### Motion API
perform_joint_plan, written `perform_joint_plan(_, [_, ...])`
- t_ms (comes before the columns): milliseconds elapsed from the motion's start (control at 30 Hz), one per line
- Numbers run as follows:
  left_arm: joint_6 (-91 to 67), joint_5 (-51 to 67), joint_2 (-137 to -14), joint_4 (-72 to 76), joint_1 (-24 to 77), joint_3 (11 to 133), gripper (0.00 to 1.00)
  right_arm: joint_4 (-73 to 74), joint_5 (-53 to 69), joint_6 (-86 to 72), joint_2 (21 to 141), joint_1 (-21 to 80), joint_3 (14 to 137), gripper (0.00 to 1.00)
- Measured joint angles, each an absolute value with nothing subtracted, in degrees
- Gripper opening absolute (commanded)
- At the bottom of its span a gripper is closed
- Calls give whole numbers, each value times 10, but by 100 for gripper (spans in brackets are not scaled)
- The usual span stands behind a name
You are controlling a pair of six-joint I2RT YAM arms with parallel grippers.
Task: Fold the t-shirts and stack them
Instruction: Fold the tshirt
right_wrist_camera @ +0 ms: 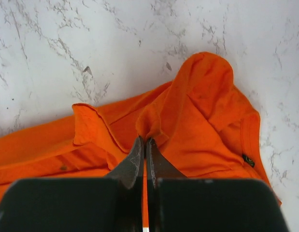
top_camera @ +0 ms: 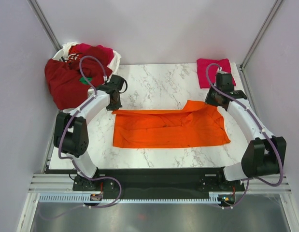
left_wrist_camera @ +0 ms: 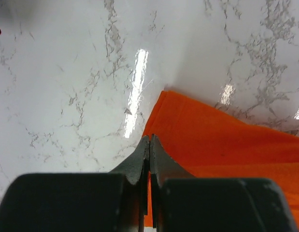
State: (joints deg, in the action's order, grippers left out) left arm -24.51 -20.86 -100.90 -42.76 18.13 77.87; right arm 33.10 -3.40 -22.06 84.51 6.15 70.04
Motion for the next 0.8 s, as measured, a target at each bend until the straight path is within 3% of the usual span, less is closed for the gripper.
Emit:
perform_joint_plan(367, [-266,-209,-958,-429,195,679,2,331,-40,-262,715,62,534,0])
perform_joint_plan(800, [-283,-212,-951,-428,233,640,4,354,-107,-319,525,62,437,0])
